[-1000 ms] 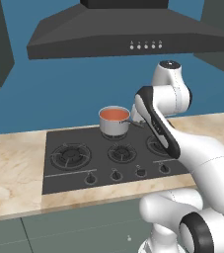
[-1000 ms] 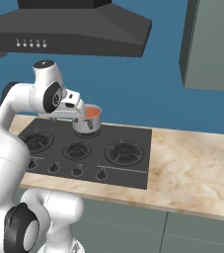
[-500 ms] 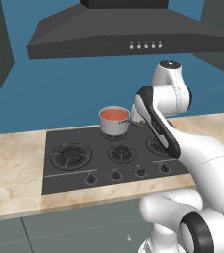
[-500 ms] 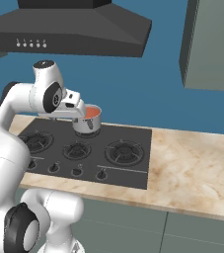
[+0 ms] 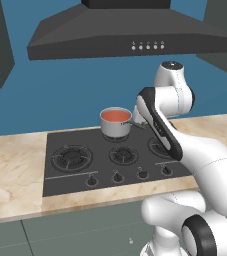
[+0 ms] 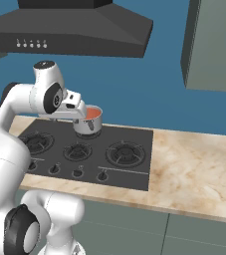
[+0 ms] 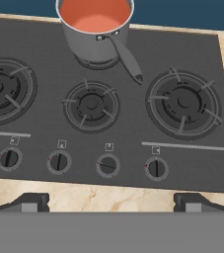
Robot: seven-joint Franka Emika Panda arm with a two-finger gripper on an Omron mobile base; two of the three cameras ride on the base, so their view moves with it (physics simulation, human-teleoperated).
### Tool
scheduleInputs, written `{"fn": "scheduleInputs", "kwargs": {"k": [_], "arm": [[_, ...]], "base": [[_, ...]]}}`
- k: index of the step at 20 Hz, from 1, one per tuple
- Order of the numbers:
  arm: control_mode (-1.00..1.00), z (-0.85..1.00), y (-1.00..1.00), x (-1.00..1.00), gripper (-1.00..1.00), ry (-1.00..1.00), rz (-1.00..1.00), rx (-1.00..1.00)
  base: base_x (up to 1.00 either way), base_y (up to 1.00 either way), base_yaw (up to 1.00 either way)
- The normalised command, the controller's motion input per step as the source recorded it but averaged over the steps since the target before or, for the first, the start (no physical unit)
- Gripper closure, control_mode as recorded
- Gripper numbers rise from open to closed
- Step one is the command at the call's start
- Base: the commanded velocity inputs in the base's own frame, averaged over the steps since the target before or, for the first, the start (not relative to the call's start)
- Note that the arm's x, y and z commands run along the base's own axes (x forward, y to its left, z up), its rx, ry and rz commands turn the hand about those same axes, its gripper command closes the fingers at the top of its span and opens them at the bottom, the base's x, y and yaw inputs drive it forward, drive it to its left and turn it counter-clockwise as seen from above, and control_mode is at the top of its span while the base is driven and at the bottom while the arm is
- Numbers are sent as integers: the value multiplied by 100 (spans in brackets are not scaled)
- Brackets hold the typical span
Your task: Wait until the marinara sauce is simmered to a deep red color and then turn off the stove.
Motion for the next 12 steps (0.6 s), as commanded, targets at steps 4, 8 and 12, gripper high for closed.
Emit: {"fn": "scheduleInputs", "kwargs": {"k": [4,8,12], "arm": [[-100,0,0,0,-100,0,0,0],[-100,0,0,0,-100,0,0,0],[-100,0,0,0,-100,0,0,0]], "base": [[0,0,0],[0,0,0],[0,0,0]]}}
